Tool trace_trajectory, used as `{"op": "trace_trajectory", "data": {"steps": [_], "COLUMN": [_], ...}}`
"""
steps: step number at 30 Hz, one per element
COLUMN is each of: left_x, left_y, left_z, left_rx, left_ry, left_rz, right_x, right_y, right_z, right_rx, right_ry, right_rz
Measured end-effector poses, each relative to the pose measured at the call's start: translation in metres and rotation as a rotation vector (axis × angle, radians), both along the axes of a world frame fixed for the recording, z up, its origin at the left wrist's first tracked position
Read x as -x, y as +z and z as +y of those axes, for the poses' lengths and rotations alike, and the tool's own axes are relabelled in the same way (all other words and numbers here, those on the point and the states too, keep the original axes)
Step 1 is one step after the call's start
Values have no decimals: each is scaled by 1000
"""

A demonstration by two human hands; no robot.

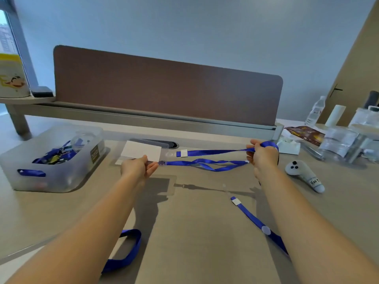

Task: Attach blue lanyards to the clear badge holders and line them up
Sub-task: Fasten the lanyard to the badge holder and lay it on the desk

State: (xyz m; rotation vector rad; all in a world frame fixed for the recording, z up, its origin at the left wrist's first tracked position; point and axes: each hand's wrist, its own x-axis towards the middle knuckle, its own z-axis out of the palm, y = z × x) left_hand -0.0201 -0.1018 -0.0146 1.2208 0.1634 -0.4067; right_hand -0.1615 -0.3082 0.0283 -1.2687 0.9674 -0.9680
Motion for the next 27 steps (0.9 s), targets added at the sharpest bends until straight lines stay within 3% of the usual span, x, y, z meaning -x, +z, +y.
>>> {"op": "trace_trajectory", "data": {"steps": [8, 15, 21, 24, 27], "left_x": [-30, -35, -21, -9, 5], "left_y": [-45, -49, -36, -29, -26], "left_z": [6, 17, 40, 61, 85], "left_rx": [-143, -128, -67, -336, -662], "left_ry": [97, 85, -30, -169, -275], "left_rz": [154, 186, 212, 63, -254], "right_x": [-43, -52, -39, -34, -27], "right_y": [-76, -81, -73, -67, -68], "right_z": [-3, 11, 34, 58, 90], "right_rx": [-340, -481, -362, -238, 10], "right_ry": [186, 219, 239, 333, 464], "right_rz": [207, 96, 259, 399, 519]}}
